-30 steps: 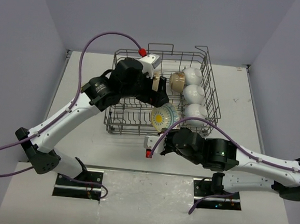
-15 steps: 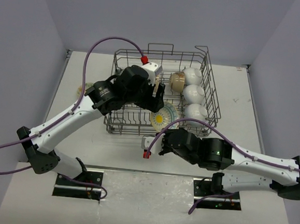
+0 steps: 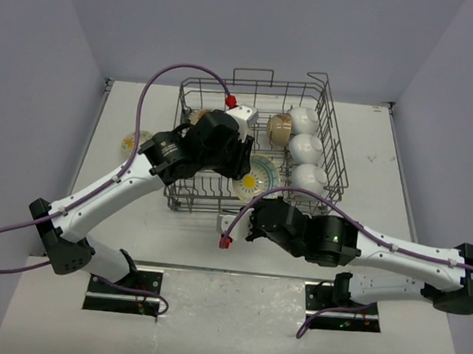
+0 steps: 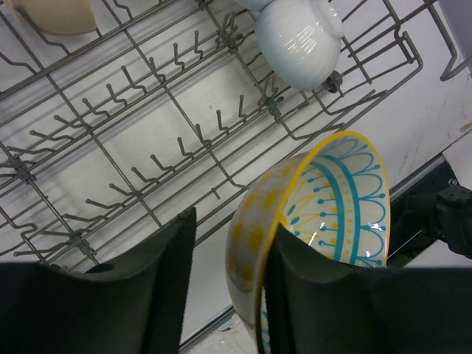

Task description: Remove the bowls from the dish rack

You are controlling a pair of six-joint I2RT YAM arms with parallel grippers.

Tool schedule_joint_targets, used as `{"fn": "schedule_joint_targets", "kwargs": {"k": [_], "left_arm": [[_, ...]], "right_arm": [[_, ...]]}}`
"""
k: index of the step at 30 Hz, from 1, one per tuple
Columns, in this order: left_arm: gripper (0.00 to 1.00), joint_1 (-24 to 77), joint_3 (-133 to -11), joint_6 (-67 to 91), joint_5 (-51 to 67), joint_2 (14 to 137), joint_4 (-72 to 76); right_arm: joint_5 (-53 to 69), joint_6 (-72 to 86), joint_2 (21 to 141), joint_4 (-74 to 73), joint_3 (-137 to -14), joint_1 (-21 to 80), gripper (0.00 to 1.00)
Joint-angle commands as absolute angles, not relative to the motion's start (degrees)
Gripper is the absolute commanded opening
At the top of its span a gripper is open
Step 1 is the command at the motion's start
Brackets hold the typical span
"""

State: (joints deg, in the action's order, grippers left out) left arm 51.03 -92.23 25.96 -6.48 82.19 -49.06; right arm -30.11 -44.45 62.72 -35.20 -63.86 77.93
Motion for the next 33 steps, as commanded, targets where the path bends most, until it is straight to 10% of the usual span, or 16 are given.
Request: {"fn": "schedule_joint_targets", "kwargs": {"k": [1, 6, 8, 14, 18, 22, 28, 33], "left_arm": [[0.36, 50.8, -91.7, 25.0, -10.1, 82.7, -51.1], [0.20, 50.9, -92.7, 24.3, -10.2, 84.5, -51.8], [0.00, 50.9, -92.5, 24.2, -10.5, 84.7, -51.9], [0.00, 50.8, -91.5, 24.8, -15.6, 83.7, -52.3], [0.00, 50.8, -91.3, 27.5, -22.3, 80.4, -51.4], [0.00, 50.4, -91.7, 29.3, -27.1, 78.3, -51.2], [0.00, 37.6, -91.5, 29.0, -25.6, 75.1, -49.4], [0.00, 14.0, -92.3, 28.7, -19.9, 71.2, -45.4]], "right_arm": [[-33.2, -46.0, 62.8, -29.4, -67.0, 77.6, 0.00], [-35.1, -46.6, 65.0, -26.6, -67.7, 77.5, 0.00], [-36.0, -47.2, 65.4, -25.2, -67.9, 77.6, 0.00], [-38.8, -47.5, 66.1, -21.3, -68.6, 76.9, 0.00], [-38.6, -46.9, 65.1, -17.8, -66.8, 76.6, 0.24], [-37.2, -46.0, 63.6, -16.6, -65.4, 76.1, 0.70], [-34.4, -41.5, 58.7, -14.8, -65.2, 76.1, 0.99], [-34.2, -31.9, 53.4, -14.5, -67.3, 76.1, 0.99]]}}
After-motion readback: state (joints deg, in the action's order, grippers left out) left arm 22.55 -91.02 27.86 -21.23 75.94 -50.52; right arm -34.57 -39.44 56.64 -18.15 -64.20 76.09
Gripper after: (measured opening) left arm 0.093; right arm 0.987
